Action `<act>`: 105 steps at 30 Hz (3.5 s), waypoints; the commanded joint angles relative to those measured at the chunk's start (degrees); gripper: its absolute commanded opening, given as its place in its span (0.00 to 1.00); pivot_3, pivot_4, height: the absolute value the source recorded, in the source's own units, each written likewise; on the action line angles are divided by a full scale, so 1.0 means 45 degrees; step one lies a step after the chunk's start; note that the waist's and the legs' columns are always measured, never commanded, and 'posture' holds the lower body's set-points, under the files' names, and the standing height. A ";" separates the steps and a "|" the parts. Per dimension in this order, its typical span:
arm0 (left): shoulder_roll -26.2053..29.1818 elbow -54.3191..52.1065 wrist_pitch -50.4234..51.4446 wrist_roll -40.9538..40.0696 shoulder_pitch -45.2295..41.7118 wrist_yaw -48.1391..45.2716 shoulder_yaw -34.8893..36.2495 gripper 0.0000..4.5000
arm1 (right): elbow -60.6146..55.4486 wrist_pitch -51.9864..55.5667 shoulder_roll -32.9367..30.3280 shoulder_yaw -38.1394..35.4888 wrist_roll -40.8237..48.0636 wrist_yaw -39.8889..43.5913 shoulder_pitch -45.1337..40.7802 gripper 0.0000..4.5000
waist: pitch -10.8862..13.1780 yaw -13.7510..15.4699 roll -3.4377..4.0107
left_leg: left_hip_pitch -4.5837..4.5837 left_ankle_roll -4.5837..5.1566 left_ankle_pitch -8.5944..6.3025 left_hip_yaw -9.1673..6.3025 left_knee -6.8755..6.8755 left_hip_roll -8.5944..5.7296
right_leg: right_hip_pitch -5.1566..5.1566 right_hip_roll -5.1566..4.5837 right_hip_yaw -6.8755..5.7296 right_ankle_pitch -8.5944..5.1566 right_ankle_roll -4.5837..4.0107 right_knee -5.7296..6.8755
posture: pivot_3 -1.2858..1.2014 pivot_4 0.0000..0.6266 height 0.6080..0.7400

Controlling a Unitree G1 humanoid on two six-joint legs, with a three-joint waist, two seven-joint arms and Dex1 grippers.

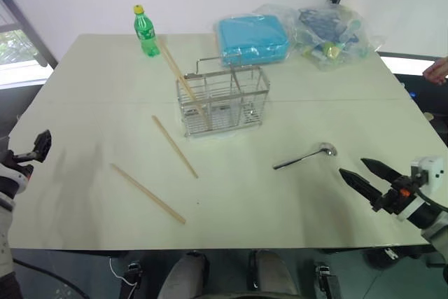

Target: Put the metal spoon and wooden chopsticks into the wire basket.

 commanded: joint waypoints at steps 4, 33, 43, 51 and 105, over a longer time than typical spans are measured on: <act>0.0291 -0.0300 0.0041 -0.0160 -0.0221 0.0118 0.0251 0.98 | -0.0327 -0.0243 0.0034 -0.0027 0.0051 -0.0167 -0.0245 1.00 | 0.0000 -0.0001 0.0000 | 0.0001 0.0000 0.0000 0.0002 0.0000 0.0000 | 0.0000 0.0000 0.0000 0.0001 0.0001 0.0000 | 0.52 0.24 0.92; 0.6324 -0.5270 0.2955 -0.4226 -0.0165 -0.8220 -0.3215 0.98 | 0.7655 -0.4679 -0.4306 0.7557 -0.5090 0.8564 -1.1779 1.00 | 0.0082 -0.0343 0.0076 | 0.0002 0.0012 -0.0002 0.0146 -0.0011 0.0037 | -0.0013 0.0008 0.0012 0.0016 -0.0041 -0.0033 | 0.52 0.24 0.92; 0.6186 -0.5171 0.2328 -0.3646 -0.2666 -0.8207 -0.5670 0.98 | 1.5180 -1.0880 -0.2750 1.2704 -0.9595 0.9921 -1.7317 1.00 | 0.0144 -0.0386 0.0061 | 0.0000 -0.0072 0.0045 0.0178 -0.0020 0.0092 | -0.0051 0.0048 0.0009 0.0085 -0.0063 -0.0026 | 0.52 0.24 0.92; 0.6048 -0.5875 0.2723 -0.4000 -0.2807 -0.7733 -0.5662 0.98 | 1.8042 -1.2702 -0.1743 1.3596 -1.2074 0.9299 -1.8368 1.00 | 0.0145 -0.0416 0.0060 | 0.0003 -0.0095 0.0056 0.0181 -0.0025 0.0093 | -0.0064 0.0056 0.0016 0.0122 -0.0024 -0.0010 | 0.52 0.24 0.92; 0.5307 -0.3214 0.1794 -0.2483 -0.5755 -0.7447 -0.6583 1.00 | 0.8760 -0.1637 0.3637 0.6902 -0.3447 0.0448 -1.7196 0.01 | 0.0106 -0.0368 0.0004 | -0.0025 -0.0142 0.0088 0.0177 -0.0005 0.0134 | -0.0154 0.0095 0.0046 0.0186 -0.0063 0.0080 | 0.52 0.24 0.92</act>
